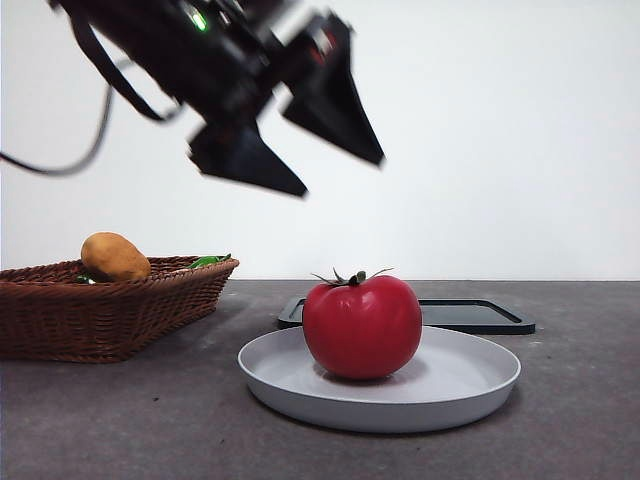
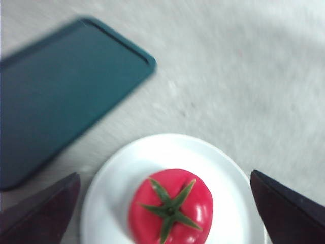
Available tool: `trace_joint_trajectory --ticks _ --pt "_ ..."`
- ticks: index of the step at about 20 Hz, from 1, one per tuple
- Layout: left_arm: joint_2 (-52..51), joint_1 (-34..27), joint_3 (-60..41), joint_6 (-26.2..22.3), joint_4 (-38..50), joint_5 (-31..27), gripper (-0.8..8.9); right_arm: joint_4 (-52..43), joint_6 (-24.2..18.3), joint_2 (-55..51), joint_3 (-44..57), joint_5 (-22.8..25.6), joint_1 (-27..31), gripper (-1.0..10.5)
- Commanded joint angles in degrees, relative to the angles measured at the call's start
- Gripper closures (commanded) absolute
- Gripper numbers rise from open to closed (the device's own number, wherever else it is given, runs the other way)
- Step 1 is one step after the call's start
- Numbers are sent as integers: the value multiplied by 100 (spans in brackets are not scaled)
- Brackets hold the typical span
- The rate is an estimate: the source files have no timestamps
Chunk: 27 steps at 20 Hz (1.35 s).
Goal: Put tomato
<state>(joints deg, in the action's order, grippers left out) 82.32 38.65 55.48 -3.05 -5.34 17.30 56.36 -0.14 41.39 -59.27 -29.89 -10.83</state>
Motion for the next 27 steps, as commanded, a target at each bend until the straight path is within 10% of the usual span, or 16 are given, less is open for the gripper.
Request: trace_joint_trajectory --ticks 1,12,27 --pt "-365 -179 149 120 -229 -28 257 -63 13 98 -116 -9 -20 497" --pt "-2496 -1906 149 118 -2846 -138 318 -61 13 675 -116 -26 -219 497" --pt "-3967 -1956 149 120 -4345 -50 318 -822 -35 2046 -116 264 -1609 449"
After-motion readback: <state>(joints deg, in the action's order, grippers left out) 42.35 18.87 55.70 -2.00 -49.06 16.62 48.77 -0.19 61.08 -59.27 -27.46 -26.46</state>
